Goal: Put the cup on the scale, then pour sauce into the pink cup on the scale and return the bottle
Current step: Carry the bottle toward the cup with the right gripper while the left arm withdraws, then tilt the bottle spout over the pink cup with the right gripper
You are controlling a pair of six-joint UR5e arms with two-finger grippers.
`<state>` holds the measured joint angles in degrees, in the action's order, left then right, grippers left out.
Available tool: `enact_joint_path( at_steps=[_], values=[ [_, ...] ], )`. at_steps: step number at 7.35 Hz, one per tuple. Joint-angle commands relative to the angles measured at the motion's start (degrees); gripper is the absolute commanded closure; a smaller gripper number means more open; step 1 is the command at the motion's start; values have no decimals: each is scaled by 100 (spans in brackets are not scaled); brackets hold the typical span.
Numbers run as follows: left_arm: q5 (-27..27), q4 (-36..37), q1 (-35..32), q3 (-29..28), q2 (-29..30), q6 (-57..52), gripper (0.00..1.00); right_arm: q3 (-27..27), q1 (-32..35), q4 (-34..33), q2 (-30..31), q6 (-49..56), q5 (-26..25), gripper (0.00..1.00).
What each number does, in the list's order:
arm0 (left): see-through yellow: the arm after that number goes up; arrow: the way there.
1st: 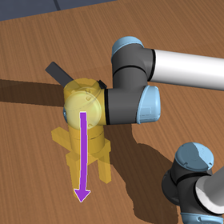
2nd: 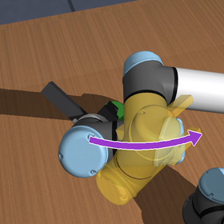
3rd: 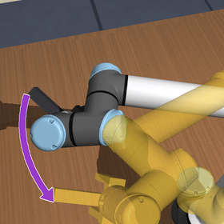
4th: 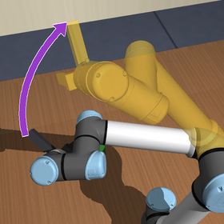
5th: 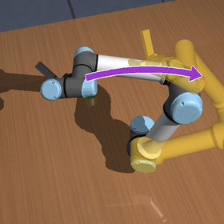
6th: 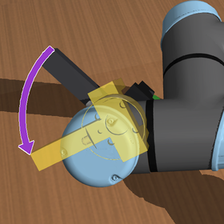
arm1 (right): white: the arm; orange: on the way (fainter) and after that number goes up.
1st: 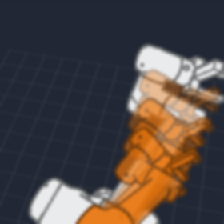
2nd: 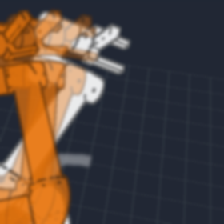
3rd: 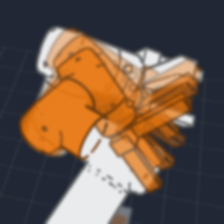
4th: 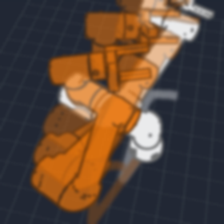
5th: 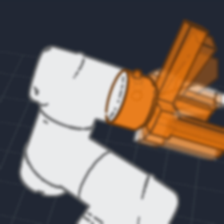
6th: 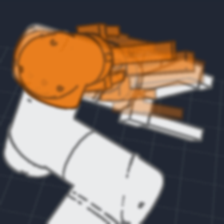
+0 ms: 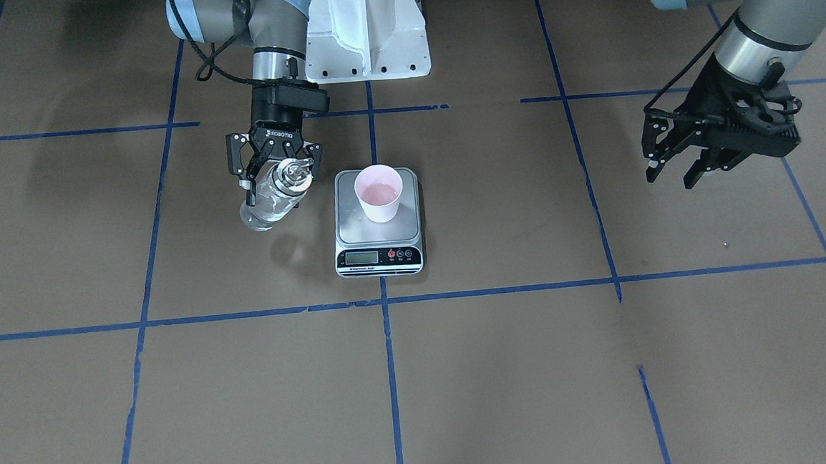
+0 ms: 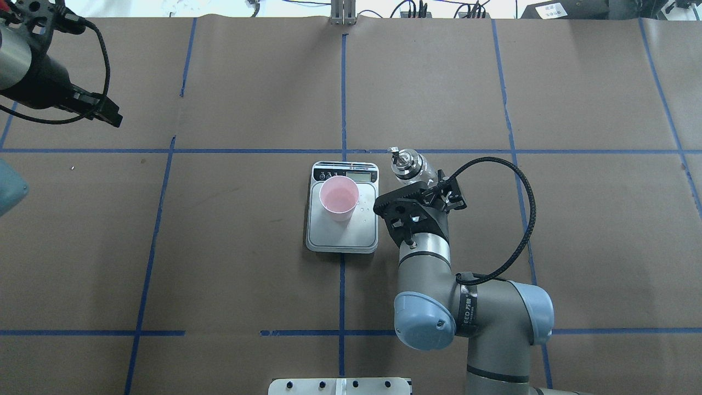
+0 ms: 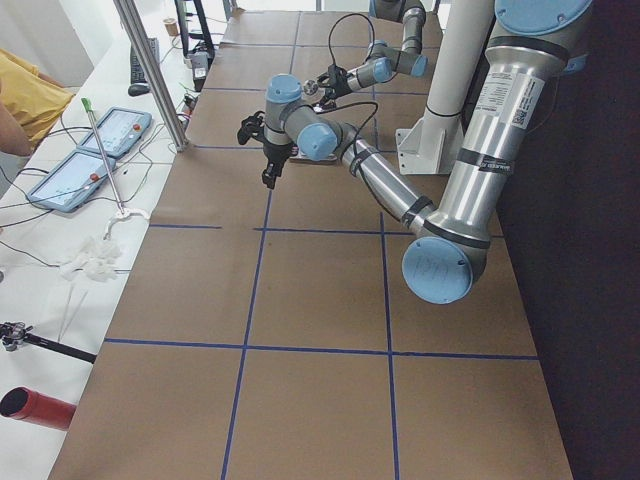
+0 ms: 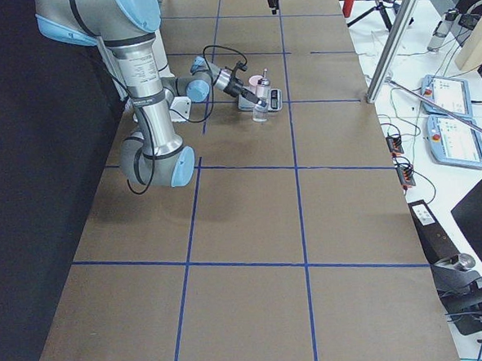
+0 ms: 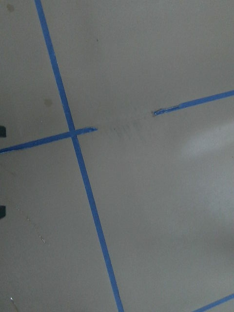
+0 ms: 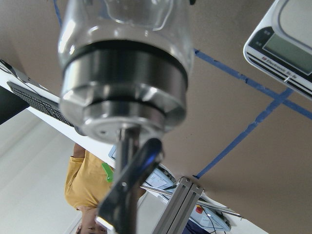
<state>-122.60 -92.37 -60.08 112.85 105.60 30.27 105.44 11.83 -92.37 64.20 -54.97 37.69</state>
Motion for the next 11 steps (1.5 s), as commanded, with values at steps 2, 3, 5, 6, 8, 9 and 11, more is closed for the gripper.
enact_joint_path(
  at_steps=[2, 3, 5, 6, 8, 9, 11],
  values=[
    [-9, 0, -118, 0, -145, -259, 44, -50, -58, -712, -424, 1312, -579, 100],
    [-9, 0, -118, -9, -145, -259, 44, -67, -66, -756, -417, 1357, -579, 100],
    [-9, 0, -118, -9, -145, -259, 44, -67, -75, -1482, -512, 1524, -579, 100],
    [-9, 0, -118, 0, -145, -259, 43, -67, -67, -1886, -652, 2003, -579, 100],
    [-18, 0, -109, -9, -153, -259, 43, -207, -66, -1969, -663, 2280, -623, 100],
    [-9, 0, -109, -9, -153, -259, 43, -286, -75, -1970, -663, 2750, -649, 100],
    [-18, 0, -109, -9, -145, -259, 43, -392, -75, -1970, -663, 2939, -850, 100]
  ],
)
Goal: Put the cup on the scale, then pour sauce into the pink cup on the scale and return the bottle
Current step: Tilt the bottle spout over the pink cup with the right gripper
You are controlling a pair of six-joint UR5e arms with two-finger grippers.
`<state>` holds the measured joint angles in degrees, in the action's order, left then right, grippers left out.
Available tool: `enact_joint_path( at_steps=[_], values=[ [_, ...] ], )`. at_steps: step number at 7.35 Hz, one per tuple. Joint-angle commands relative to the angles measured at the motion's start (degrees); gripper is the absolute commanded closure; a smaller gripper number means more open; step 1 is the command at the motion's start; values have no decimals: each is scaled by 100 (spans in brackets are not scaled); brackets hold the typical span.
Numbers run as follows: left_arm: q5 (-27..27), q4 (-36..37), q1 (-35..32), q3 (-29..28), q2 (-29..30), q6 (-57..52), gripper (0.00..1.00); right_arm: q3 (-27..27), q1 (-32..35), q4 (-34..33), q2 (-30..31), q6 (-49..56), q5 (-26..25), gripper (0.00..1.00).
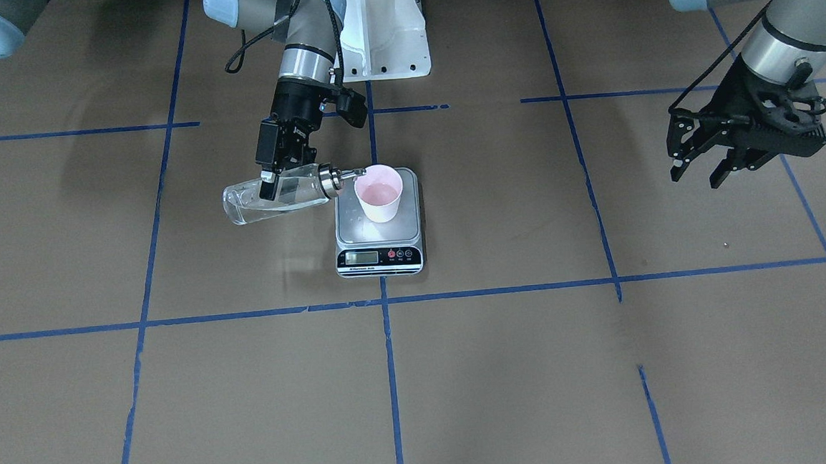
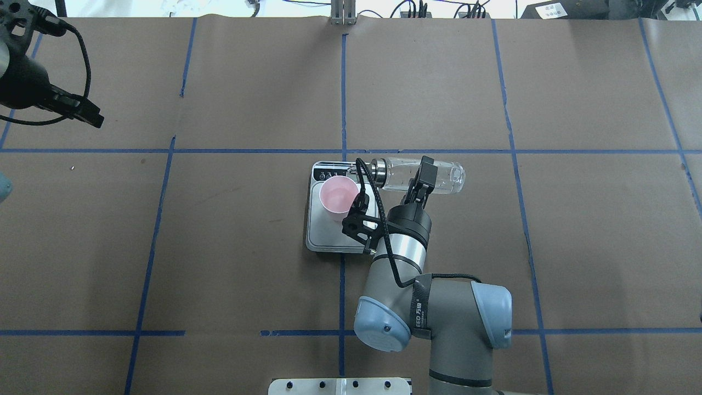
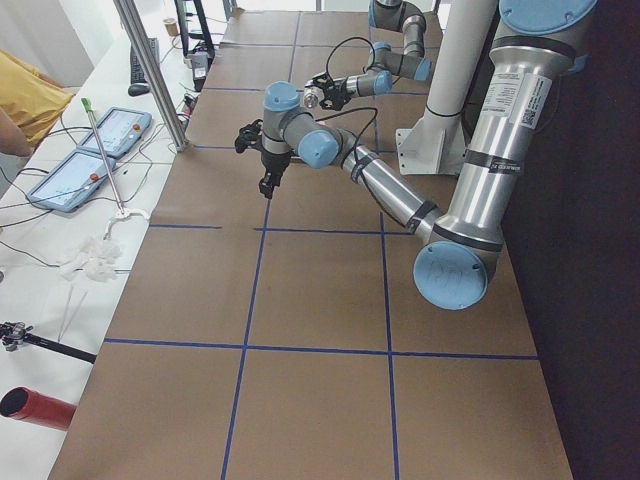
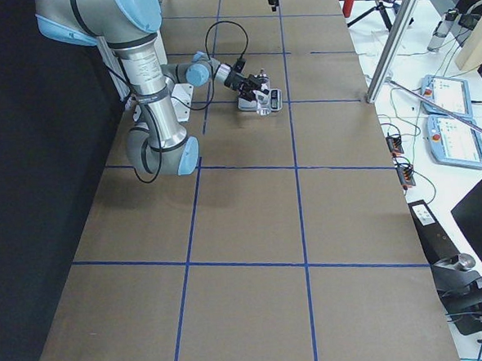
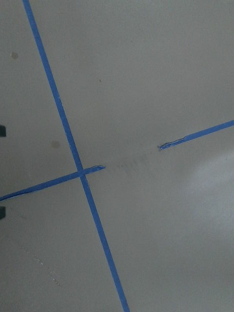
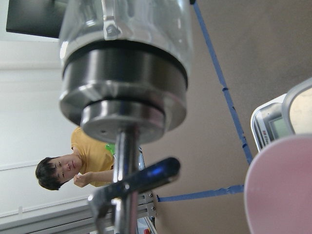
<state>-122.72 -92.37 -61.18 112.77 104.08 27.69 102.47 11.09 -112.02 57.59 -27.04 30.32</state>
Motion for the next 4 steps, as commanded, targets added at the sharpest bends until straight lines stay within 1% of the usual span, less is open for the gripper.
enact_joint_path(
  at_steps=[1, 2, 4],
  values=[
    [-6, 0, 1, -9, 7, 0, 42, -156, -2, -4, 7, 242, -201, 100],
    [-6, 0, 1, -1, 7, 0, 42, -157, -2, -4, 16, 608, -385, 100],
    [-6, 0, 1, 0, 7, 9, 42, -157, -19, -4, 51, 761, -623, 100]
  ],
)
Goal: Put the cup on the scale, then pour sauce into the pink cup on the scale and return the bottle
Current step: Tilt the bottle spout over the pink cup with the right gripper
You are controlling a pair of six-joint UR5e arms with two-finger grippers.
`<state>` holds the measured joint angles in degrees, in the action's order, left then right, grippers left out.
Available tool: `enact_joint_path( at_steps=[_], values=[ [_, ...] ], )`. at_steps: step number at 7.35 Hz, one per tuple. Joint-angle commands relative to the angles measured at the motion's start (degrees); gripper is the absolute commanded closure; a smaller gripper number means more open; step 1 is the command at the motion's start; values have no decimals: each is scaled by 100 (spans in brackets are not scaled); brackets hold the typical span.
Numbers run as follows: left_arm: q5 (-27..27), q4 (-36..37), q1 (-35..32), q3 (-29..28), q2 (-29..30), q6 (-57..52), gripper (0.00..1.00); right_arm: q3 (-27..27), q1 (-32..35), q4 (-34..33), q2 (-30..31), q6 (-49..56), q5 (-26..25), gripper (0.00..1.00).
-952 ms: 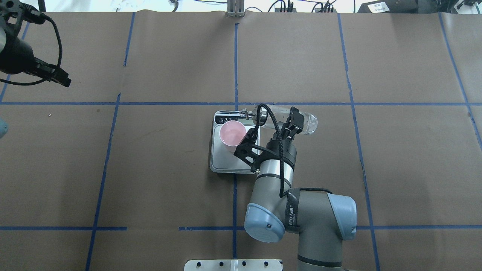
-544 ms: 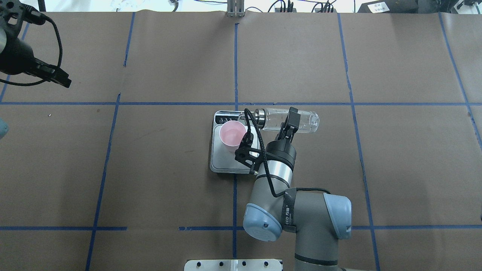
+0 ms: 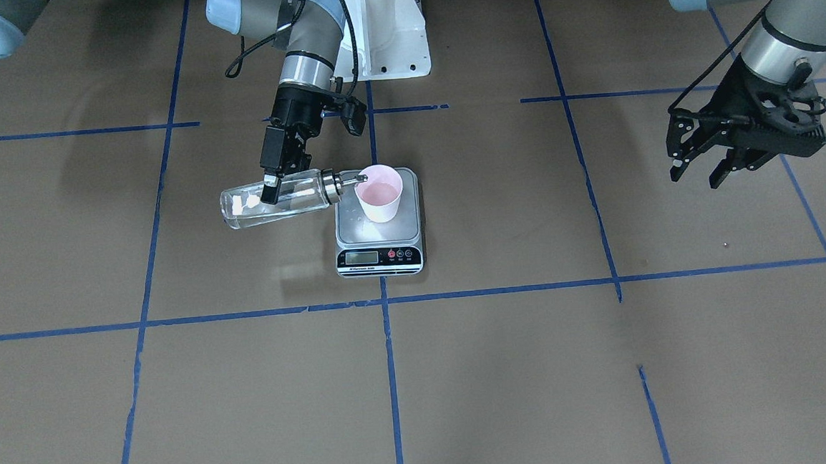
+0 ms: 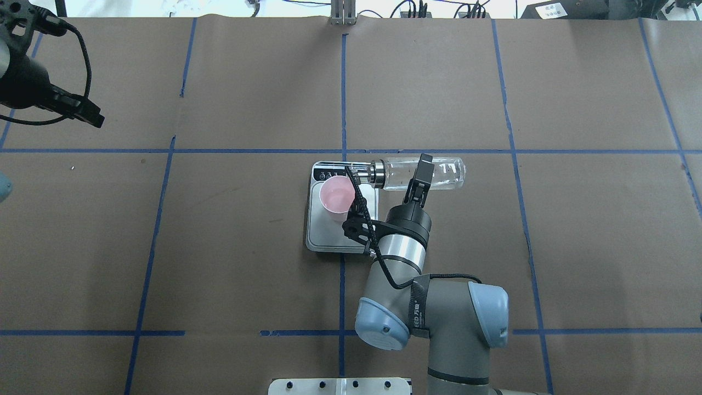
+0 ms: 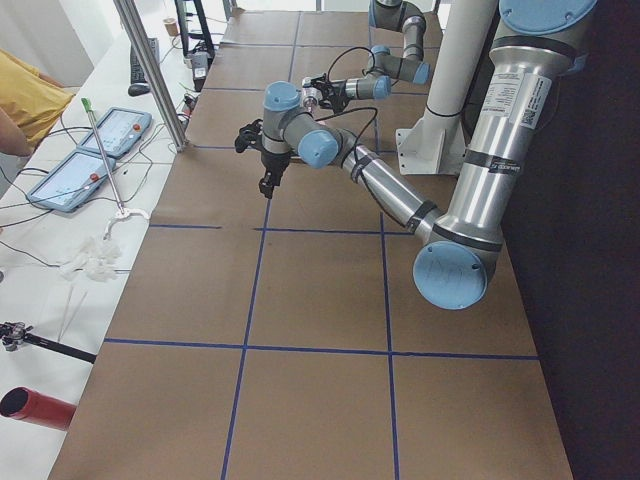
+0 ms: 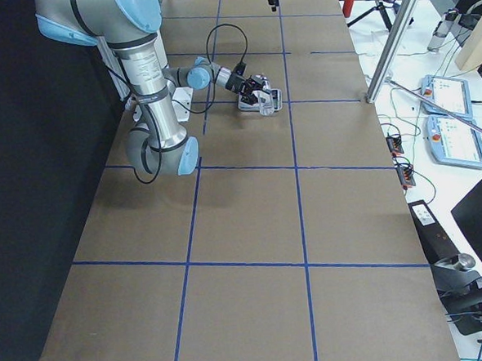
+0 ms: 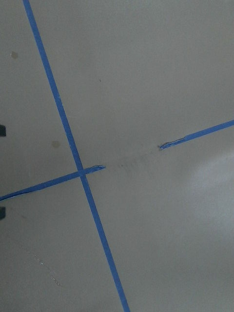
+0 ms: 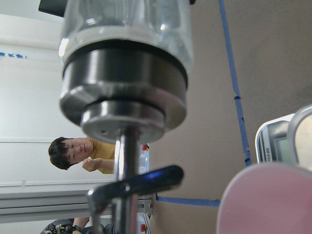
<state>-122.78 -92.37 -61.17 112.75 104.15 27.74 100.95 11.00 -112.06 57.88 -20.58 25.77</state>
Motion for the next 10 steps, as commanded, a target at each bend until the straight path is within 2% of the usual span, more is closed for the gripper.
enact_joint_path(
  at_steps=[1, 10],
  values=[
    [0, 0, 0, -8, 0, 3, 42, -5, -37, -17, 82, 125, -335, 100],
    [0, 0, 9, 1, 0, 39, 42, 74, 16, -132, 118, 995, -1004, 100]
  ],
)
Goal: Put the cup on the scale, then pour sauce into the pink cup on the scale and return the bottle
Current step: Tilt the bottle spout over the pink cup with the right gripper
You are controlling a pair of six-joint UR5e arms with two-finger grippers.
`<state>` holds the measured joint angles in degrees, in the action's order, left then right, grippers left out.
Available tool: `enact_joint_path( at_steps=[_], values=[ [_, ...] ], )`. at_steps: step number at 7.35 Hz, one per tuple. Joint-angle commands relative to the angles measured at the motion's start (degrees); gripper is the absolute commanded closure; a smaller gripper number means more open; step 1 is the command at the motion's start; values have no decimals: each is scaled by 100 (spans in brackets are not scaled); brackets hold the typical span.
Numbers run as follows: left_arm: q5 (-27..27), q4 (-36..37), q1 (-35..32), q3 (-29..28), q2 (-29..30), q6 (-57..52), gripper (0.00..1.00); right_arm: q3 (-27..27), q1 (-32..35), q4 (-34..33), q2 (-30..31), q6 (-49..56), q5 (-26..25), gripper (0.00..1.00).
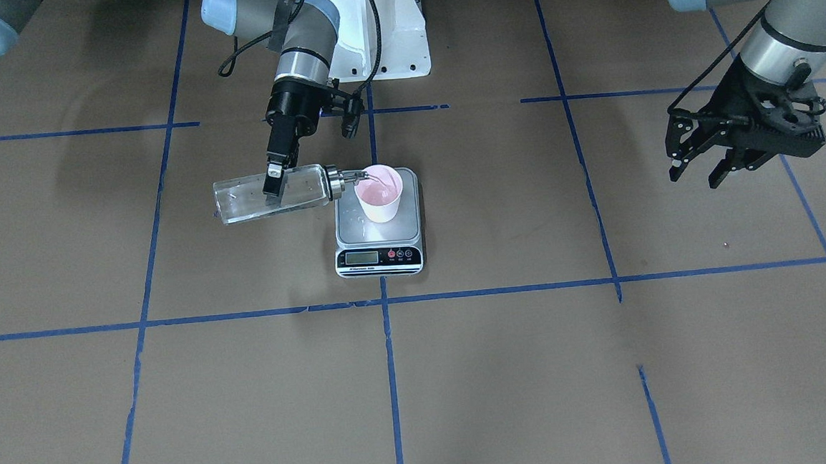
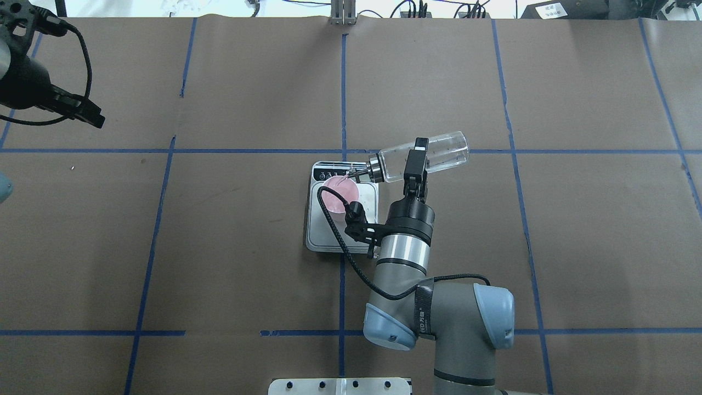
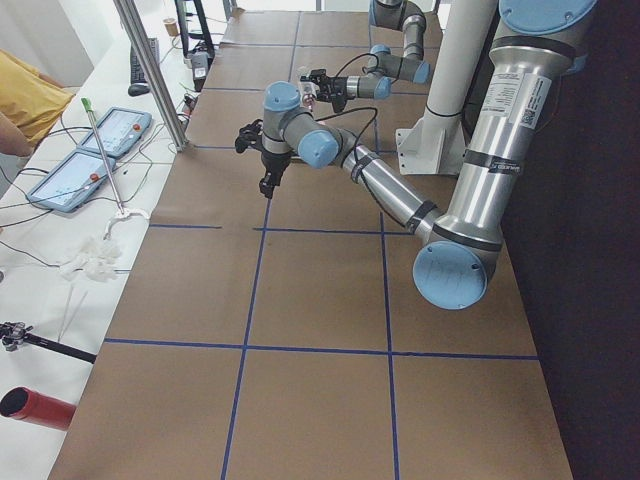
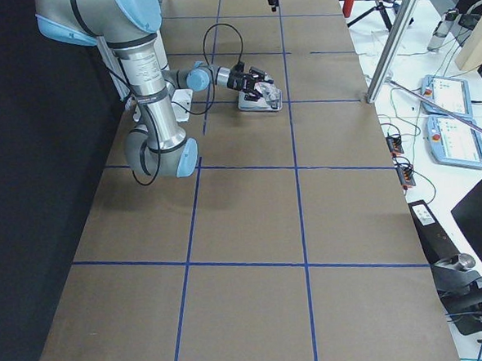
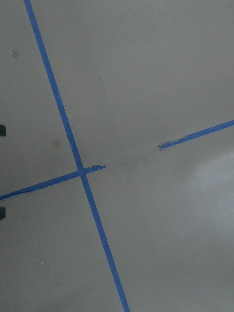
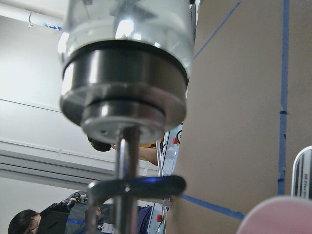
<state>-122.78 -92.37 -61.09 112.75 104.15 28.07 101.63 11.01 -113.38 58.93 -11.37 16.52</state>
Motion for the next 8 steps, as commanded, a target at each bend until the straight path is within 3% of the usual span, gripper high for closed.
enact_joint_path(
  at_steps=[1, 5, 8],
  values=[
    [0, 0, 0, 1, 0, 5, 42, 32, 15, 0, 22, 74, -105, 100],
    [0, 0, 0, 10, 9, 14, 42, 612, 15, 61, 373, -206, -36, 100],
    [0, 9, 0, 27, 9, 23, 42, 604, -117, 96, 347, -2573, 307, 100]
  ],
)
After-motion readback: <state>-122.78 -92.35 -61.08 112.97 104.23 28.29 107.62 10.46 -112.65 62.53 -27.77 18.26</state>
